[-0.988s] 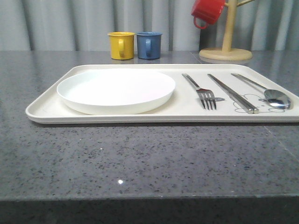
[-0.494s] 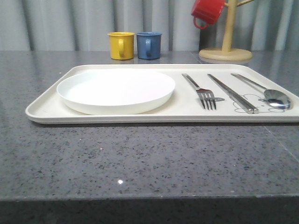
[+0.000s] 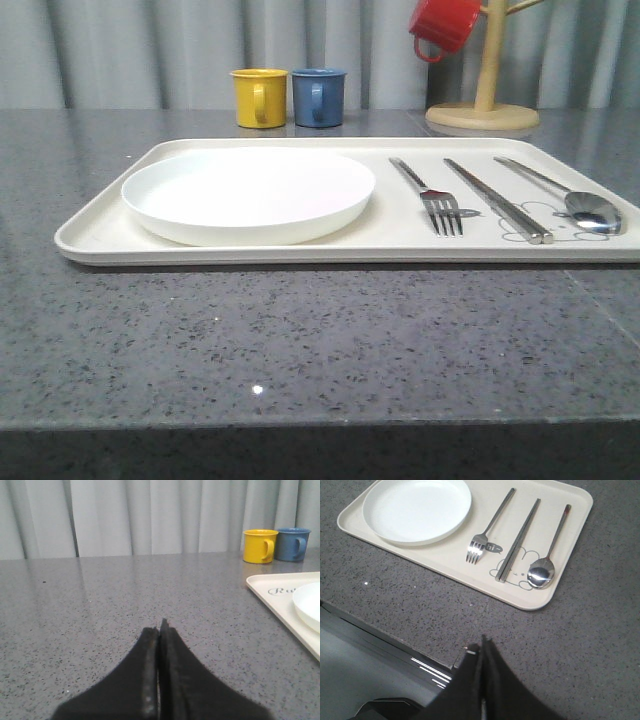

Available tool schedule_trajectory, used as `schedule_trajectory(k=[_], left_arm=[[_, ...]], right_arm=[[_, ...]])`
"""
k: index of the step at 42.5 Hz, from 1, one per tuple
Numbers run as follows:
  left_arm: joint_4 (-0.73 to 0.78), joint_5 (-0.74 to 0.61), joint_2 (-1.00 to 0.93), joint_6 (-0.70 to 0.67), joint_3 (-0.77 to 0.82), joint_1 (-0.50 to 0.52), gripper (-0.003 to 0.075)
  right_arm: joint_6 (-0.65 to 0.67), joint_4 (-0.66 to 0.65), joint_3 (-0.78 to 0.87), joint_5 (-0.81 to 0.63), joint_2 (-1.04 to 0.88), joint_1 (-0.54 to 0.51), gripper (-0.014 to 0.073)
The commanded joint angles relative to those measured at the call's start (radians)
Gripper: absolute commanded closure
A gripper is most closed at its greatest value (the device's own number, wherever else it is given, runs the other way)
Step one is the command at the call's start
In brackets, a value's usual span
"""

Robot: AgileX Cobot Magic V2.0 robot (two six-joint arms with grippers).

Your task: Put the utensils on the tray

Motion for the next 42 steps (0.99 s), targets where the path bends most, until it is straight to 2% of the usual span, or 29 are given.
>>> schedule_trajectory(k=[1, 16, 23, 42], left_arm=[[-0.019, -0.102, -0.021, -0.014, 0.015, 0.002, 0.0741], [-0.019, -0.111, -0.019, -0.011, 0.015, 0.002, 0.0741], [-0.076, -0.111, -0.019, 0.069, 0.015, 0.002, 0.0741], [-0.078, -0.114, -0.019, 0.071, 0.015, 0.002, 0.0741]], right_arm=[[-0.002, -0.002, -0.024, -0.056, 0.008, 0.000, 0.0661], [-0.002, -0.002, -0.024, -0.056, 0.008, 0.000, 0.0661], [-0.002, -0.002, -0.024, -0.056, 0.008, 0.000, 0.0661], [-0.002, -0.002, -0.024, -0.056, 0.008, 0.000, 0.0661]])
